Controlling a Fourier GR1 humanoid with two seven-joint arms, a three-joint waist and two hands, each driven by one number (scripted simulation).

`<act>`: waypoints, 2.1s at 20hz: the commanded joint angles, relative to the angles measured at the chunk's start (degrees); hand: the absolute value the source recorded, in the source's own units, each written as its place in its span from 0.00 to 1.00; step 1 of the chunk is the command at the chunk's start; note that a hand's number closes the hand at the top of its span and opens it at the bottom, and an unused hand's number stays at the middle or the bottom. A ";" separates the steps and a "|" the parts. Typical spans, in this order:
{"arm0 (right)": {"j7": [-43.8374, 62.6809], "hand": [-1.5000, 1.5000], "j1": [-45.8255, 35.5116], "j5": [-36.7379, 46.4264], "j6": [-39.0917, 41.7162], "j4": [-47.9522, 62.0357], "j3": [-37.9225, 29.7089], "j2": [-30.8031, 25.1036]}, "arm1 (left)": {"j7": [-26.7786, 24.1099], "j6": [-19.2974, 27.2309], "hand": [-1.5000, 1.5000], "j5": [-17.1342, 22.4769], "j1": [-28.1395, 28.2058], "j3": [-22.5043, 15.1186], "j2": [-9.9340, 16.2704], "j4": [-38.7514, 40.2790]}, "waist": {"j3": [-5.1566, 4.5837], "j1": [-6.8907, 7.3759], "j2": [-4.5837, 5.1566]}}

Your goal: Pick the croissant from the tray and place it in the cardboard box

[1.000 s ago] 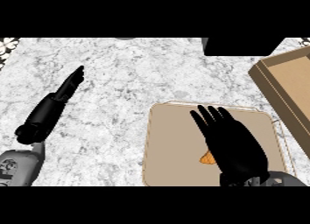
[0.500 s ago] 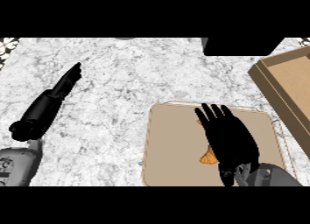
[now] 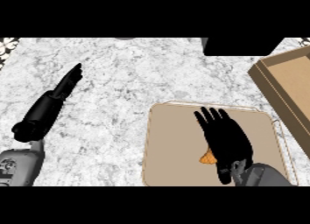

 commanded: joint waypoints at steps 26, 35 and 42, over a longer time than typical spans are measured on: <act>-25.98 1.00 2.16 17.85 -18.47 12.51 -3.93 -0.13 | -2.23 -3.09 0.50 -3.24 1.69 2.74 -3.51 -0.10 | 0.00 -0.01 -0.01; -26.18 1.00 -21.74 6.64 -28.54 40.86 -28.12 8.20 | -1.08 -2.83 0.50 -4.53 -0.30 0.92 -4.35 0.11 | 0.07 1.87 0.77; -28.94 1.00 -27.33 12.38 -32.08 40.06 -26.95 3.23 | -0.04 -3.98 0.50 -3.05 1.56 3.04 -3.11 -2.61 | -0.01 0.52 0.01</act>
